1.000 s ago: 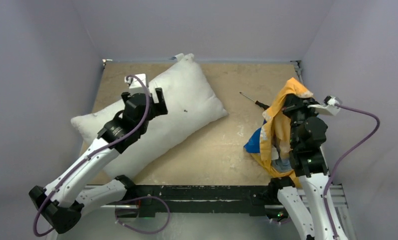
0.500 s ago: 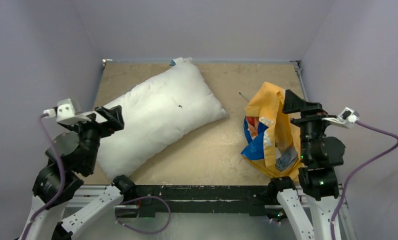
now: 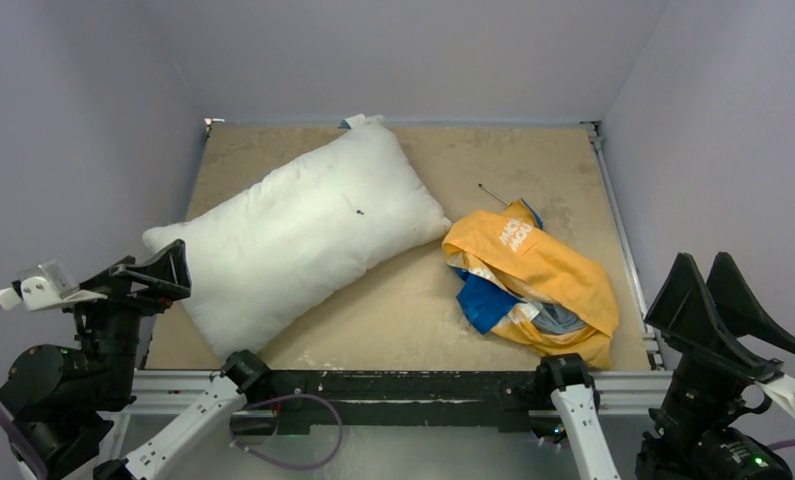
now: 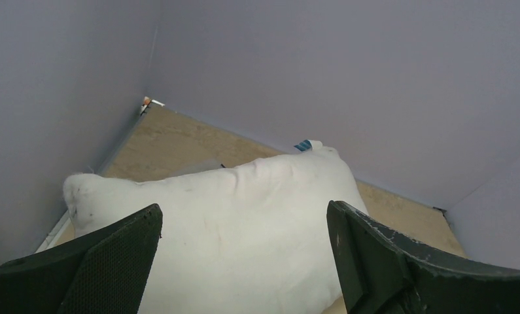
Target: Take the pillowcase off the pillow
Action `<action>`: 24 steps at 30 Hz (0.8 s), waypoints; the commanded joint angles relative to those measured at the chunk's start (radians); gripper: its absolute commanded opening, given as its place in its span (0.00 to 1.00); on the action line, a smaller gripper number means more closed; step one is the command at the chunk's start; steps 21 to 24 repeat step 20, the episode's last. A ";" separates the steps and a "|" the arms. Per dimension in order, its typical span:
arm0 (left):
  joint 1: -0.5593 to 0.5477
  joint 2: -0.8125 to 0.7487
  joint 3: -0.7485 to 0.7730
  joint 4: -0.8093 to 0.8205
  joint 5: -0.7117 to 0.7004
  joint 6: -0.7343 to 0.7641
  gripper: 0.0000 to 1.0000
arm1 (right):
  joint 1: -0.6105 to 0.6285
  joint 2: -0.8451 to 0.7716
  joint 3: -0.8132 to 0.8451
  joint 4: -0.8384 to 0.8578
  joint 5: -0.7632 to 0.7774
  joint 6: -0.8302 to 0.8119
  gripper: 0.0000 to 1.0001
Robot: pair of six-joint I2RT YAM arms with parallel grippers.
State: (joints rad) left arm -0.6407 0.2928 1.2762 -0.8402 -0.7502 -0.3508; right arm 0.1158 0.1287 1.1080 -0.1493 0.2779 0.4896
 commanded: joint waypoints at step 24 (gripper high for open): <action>0.004 -0.053 -0.059 0.008 -0.040 0.023 0.95 | -0.002 -0.031 -0.057 0.000 0.070 -0.190 0.99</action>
